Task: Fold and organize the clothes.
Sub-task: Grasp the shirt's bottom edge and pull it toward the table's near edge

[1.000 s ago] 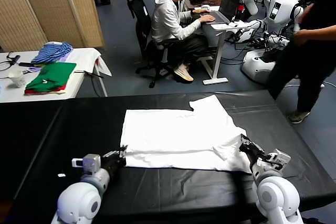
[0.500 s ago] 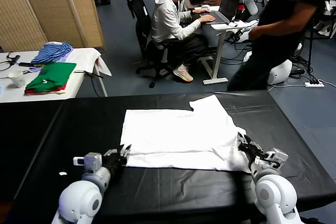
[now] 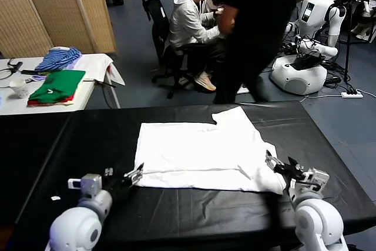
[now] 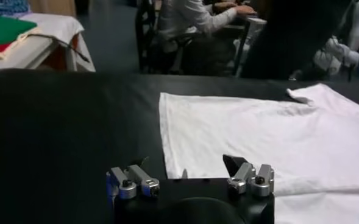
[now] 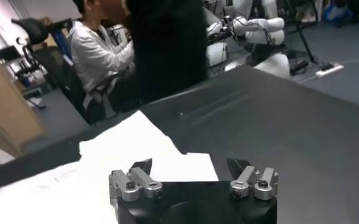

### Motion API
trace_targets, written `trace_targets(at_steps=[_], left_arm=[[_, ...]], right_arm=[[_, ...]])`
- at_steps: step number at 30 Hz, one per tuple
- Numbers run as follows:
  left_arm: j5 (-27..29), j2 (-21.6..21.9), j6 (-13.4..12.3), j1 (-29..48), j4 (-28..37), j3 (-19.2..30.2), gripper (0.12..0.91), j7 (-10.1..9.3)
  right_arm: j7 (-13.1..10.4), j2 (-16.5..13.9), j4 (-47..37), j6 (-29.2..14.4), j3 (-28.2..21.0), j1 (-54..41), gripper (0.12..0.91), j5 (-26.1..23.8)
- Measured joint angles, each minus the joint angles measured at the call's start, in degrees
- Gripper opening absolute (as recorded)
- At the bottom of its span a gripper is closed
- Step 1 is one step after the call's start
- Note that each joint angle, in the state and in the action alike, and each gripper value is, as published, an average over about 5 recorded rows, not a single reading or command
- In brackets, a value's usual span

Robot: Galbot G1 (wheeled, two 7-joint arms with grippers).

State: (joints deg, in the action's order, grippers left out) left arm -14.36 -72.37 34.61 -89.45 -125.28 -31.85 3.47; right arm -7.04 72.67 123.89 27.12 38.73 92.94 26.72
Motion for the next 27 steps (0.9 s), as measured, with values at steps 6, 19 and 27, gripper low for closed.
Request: trace_targets(at_steps=[6, 19, 27], left_arm=[[-0.04, -0.87, -5.17, -0.60, 1.66, -0.04, 0.907, -0.91], [-1.07, -1.30, -6.28, -1.49, 2.64, -0.07, 0.839, -2.33], [-1.55, -1.38, -4.93, -1.59, 3.46, 1.36, 0.691, -2.97]], right_arm=[[0.72, 0.12, -0.81, -0.58, 0.20, 1.62, 0.907, -0.85], [-0.46, 0.80, -0.61, 0.22, -0.13, 2.88, 0.781, -1.05], [-0.97, 0.85, -1.06, 0.55, -0.28, 2.73, 0.572, -0.75]])
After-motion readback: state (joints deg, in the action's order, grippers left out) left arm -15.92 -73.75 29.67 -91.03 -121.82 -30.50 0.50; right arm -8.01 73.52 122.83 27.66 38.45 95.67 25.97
